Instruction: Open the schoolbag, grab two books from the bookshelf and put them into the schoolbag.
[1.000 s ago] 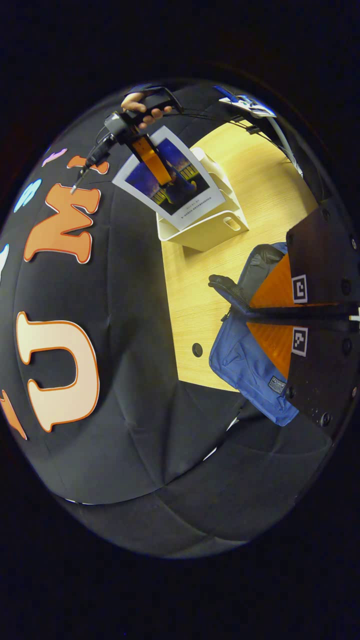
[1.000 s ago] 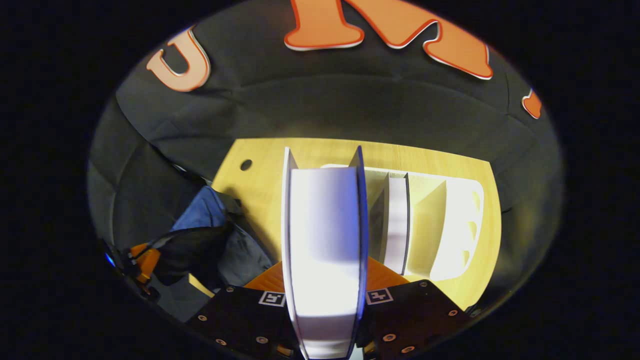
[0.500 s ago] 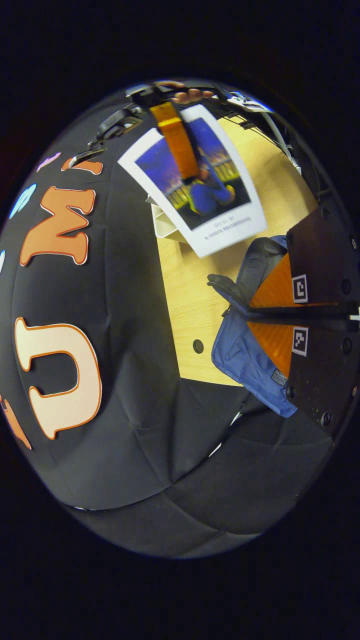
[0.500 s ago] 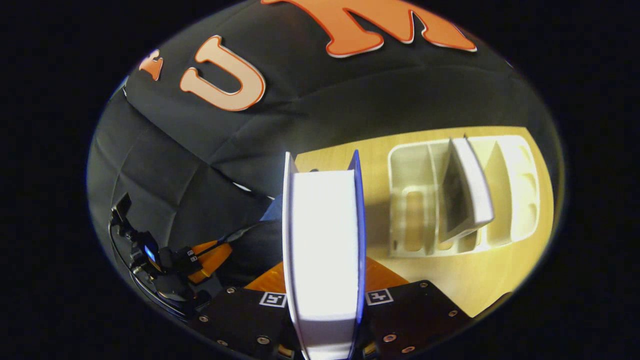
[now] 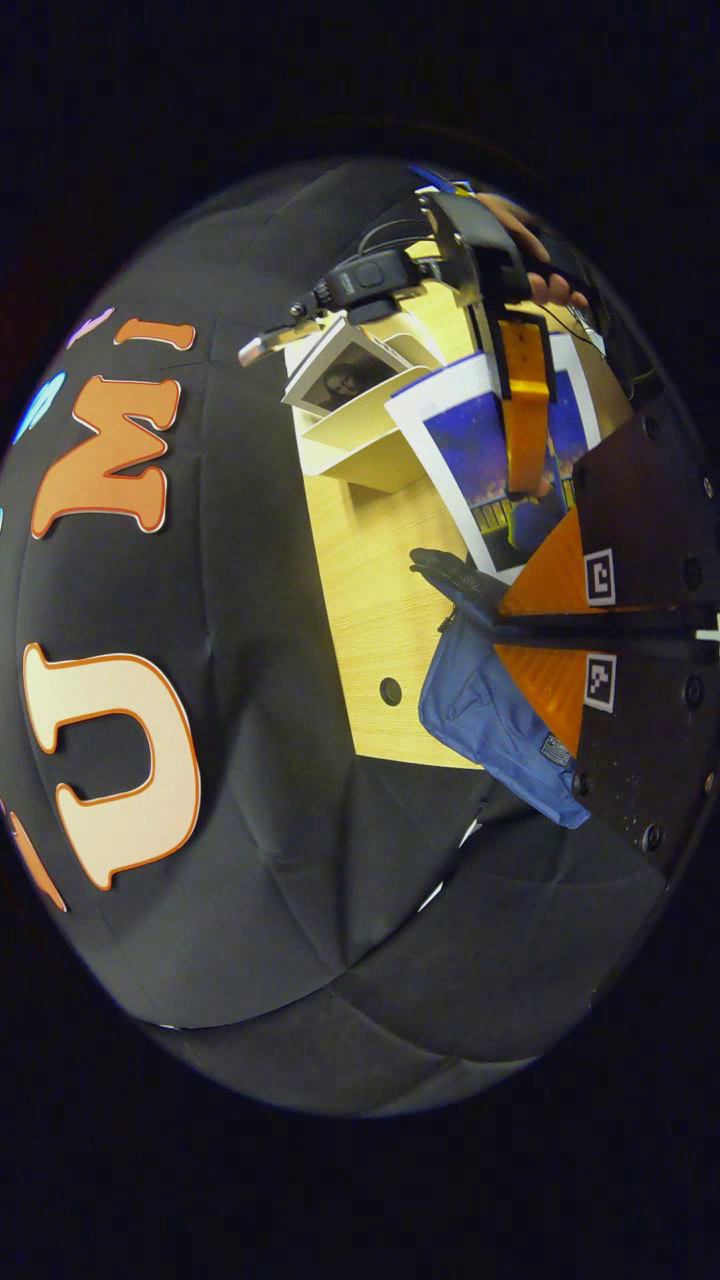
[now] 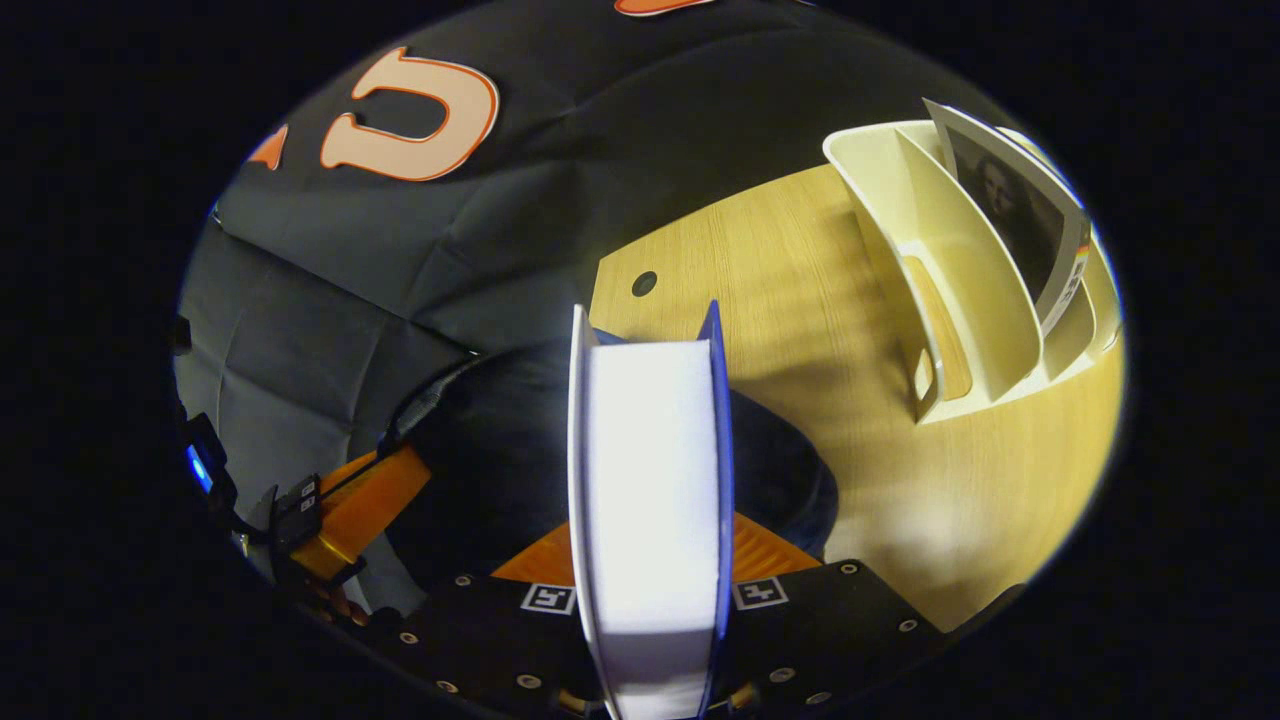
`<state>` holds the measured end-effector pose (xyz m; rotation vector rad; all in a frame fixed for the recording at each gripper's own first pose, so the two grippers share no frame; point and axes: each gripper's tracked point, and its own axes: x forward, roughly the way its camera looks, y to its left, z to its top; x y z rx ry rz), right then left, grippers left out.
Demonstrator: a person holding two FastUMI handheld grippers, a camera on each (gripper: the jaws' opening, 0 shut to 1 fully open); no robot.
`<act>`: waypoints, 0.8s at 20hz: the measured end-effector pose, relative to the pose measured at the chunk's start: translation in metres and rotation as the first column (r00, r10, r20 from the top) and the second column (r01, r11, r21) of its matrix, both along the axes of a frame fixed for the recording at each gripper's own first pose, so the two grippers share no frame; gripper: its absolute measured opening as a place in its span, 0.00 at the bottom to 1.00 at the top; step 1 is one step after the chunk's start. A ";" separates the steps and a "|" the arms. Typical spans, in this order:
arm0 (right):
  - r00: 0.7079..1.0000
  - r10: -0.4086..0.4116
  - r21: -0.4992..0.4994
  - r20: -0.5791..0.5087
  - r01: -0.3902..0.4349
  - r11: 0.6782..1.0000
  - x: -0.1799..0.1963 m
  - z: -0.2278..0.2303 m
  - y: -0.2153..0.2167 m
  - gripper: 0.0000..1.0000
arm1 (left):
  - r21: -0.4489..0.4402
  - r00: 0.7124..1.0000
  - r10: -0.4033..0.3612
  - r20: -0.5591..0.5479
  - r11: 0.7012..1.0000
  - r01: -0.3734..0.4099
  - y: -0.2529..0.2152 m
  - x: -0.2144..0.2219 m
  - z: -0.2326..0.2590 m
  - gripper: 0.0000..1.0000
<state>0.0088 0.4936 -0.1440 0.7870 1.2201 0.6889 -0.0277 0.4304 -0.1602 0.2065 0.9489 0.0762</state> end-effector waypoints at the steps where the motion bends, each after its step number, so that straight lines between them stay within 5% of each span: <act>1: 1.000 -0.014 0.005 -0.016 0.014 1.000 -0.002 -0.004 0.006 0.40 | -0.001 1.000 -0.002 -0.002 1.000 0.002 -0.002 0.000 0.000 0.04; 16: 0.973 -0.127 0.139 -0.191 0.155 0.978 -0.013 -0.054 0.097 0.40 | -0.025 0.997 -0.051 -0.066 0.998 0.050 -0.026 -0.007 -0.010 0.01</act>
